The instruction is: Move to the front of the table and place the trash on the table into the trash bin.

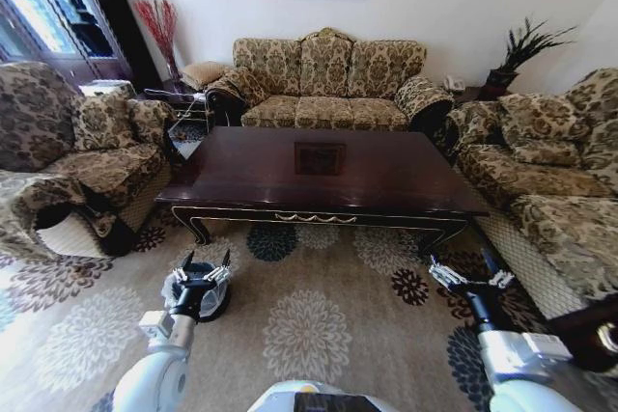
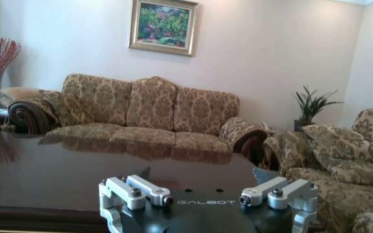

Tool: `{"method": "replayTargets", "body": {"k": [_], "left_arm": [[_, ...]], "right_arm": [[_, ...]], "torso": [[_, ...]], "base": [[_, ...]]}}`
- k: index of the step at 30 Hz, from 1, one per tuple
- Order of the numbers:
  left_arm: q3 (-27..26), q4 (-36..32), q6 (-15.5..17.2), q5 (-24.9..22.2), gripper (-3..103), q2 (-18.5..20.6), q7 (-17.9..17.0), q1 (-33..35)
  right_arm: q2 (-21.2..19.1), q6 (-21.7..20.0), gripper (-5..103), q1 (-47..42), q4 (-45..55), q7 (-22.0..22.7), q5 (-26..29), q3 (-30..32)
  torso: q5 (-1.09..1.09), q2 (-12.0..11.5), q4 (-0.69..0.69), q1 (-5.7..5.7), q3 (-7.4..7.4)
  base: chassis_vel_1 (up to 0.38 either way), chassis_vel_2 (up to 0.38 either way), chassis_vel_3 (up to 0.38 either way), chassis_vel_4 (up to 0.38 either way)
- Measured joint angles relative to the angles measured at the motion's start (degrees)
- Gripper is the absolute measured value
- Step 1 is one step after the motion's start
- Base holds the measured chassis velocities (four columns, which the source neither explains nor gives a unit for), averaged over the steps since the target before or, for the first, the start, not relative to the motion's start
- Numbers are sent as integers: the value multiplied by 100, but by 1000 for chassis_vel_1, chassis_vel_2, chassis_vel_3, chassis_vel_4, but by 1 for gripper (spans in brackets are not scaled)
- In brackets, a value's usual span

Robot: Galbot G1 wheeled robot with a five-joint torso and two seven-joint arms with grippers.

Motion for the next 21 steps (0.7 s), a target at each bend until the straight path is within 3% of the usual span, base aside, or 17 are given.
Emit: {"method": "replayTargets", "body": {"k": [21], "left_arm": [[-6,0,-3,-6,100,-3,2,1]], "right_arm": [[-1,-5,100,1,-3,8,-12,-9]], "torso": [[0,0,0,0,0]], "base": [[0,0,0,0]]}}
